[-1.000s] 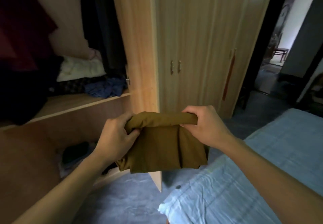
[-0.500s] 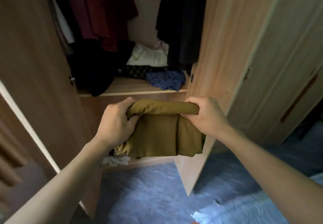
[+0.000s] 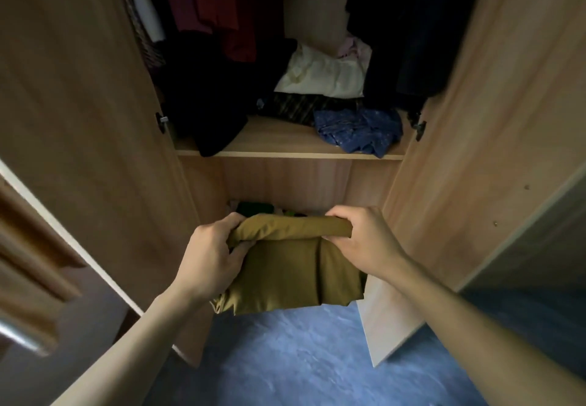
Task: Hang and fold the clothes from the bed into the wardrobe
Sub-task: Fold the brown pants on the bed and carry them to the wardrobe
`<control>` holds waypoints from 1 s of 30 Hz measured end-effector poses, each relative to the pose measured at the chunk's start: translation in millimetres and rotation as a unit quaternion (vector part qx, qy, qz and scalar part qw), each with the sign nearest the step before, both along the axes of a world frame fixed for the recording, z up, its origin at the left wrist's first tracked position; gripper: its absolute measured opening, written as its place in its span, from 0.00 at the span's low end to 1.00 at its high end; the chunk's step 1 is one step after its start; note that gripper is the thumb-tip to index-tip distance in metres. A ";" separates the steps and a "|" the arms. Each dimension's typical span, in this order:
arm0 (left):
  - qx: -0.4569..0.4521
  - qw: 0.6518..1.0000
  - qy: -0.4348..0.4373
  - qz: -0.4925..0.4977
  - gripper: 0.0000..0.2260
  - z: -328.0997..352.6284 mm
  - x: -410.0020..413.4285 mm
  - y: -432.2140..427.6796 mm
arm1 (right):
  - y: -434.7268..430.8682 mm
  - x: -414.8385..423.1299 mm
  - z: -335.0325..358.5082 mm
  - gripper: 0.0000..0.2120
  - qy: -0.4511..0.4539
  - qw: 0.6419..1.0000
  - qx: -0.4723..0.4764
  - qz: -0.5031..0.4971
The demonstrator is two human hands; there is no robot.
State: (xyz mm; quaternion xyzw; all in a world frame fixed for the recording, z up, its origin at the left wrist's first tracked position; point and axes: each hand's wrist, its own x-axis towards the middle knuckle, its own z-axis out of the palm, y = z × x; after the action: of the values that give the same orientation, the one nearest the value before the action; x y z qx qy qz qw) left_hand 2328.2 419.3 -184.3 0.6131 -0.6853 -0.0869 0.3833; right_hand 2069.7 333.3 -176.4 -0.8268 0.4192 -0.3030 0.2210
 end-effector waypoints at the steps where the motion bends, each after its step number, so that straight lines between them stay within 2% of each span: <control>1: 0.007 1.000 -0.001 0.010 0.08 -8.9 -4.5 -9.7 | -13.4 -2.1 -9.6 0.05 -0.001 1.000 0.006 0.004; 4: 0.021 0.999 0.000 0.033 0.09 -31.5 -18.3 -36.4 | -52.2 -7.2 -32.0 0.06 0.000 1.000 0.013 0.011; 8: 0.050 0.996 0.014 0.069 0.15 -55.4 -25.3 -66.9 | -90.8 -4.7 -53.6 0.07 0.020 0.999 0.041 0.016; 13: 0.090 0.991 0.049 0.081 0.08 -84.7 -12.0 -102.5 | -131.0 10.8 -79.8 0.09 0.042 0.996 0.072 0.022; 21: 0.175 0.979 0.079 0.072 0.13 -139.8 28.1 -162.8 | -186.8 49.3 -133.1 0.12 0.070 0.992 0.107 0.004; 30: 0.171 0.977 0.078 0.103 0.10 -211.5 85.2 -260.1 | -281.0 107.8 -208.9 0.12 0.036 0.993 0.114 -0.016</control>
State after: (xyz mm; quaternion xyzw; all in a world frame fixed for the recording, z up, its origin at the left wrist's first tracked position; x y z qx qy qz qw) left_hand 2413.4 159.2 -395.8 0.7281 -0.5617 -0.2100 0.3321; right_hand 2177.5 52.3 -385.3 -0.7999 0.4717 -0.2263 0.2941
